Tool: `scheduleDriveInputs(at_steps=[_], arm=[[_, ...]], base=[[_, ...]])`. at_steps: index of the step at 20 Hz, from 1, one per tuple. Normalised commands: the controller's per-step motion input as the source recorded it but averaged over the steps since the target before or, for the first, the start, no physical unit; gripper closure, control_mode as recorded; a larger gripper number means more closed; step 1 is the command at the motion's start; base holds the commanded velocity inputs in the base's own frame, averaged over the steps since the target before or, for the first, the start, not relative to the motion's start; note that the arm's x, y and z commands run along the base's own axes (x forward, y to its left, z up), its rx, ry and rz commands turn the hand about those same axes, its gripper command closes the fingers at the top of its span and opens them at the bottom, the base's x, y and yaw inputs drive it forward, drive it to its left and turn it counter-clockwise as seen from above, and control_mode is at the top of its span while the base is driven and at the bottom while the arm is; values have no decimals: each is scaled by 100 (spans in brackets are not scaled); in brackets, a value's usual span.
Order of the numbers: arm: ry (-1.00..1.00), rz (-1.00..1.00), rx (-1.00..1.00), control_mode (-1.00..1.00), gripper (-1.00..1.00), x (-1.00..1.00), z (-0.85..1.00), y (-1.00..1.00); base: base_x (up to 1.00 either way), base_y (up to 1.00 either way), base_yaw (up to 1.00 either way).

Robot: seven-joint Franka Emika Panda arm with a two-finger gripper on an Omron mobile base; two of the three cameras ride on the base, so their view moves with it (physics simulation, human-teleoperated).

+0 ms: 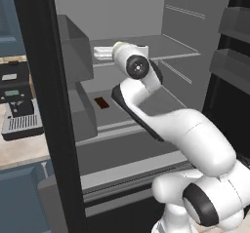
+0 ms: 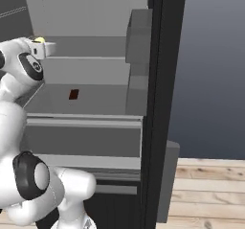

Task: Pick the egg and butter from the fridge and place them by the bowl for mixing.

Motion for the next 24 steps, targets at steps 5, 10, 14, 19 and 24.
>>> scheduleDriveInputs(at_steps=[5,10,14,19,24], arm=[[27,-3,0,-100,100,-100,3,-20],[48,-4,0,-100,100,-100,-18,-10],[35,0,-1,-100,100,-100,-99,-3],[7,-1,0,-100,100,-92,-91,-47],[-15,0,-3,-100,100,-33,-36,-40]], base=[[0,0,0],[0,0,0],[0,0,0],[0,0,0],[0,0,0]])
